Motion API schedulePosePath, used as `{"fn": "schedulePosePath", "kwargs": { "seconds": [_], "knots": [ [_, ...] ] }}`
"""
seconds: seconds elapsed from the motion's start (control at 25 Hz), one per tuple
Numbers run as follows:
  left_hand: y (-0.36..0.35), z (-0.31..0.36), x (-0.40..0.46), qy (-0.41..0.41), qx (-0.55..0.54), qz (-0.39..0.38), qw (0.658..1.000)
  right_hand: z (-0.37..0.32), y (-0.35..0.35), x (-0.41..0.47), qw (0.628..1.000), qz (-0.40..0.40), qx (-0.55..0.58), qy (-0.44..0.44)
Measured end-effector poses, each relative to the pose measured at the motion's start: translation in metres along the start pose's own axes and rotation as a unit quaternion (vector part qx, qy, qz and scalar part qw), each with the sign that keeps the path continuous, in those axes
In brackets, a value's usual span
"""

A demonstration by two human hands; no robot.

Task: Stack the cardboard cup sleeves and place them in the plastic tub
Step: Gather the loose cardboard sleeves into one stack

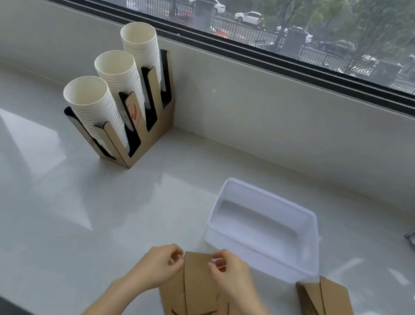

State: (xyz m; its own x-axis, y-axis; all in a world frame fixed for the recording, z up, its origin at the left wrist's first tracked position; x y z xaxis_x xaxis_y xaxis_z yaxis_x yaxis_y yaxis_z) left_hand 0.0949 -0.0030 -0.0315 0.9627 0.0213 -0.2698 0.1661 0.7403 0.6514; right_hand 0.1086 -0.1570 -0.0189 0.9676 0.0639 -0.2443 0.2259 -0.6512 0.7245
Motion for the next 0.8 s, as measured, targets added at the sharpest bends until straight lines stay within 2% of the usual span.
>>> {"fn": "schedulePosePath", "kwargs": {
  "seconds": [0.28, 0.48, 0.64, 0.8],
  "knots": [
    [-0.031, -0.019, -0.003, 0.069, -0.067, -0.048, 0.994, 0.021, -0.027, 0.0, 0.998, -0.031, -0.038, -0.044],
    [-0.046, -0.029, -0.009, 0.151, -0.243, -0.063, 0.956, 0.026, -0.033, -0.001, 0.997, -0.023, 0.0, -0.067],
    [-0.045, -0.028, -0.01, 0.151, -0.292, -0.051, 0.943, 0.028, -0.03, -0.001, 0.995, -0.009, 0.052, -0.083],
    [-0.052, -0.019, -0.011, 0.146, -0.297, -0.053, 0.942, 0.021, -0.027, -0.005, 0.992, -0.012, 0.109, -0.069]
  ]
}}
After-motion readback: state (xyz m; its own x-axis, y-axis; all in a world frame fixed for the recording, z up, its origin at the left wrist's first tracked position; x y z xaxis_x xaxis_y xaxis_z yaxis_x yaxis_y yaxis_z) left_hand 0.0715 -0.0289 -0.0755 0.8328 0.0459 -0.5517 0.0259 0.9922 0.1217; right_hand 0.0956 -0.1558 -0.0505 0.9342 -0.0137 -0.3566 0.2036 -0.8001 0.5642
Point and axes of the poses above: each hand's wrist, its own x-axis towards the middle knuckle, its own y-axis out of the back of the hand, z = x × y, the point moved 10 cm from there along x, towards the middle knuckle, and after that the axes turned 4 degrees about z, right-handed, at the moved point
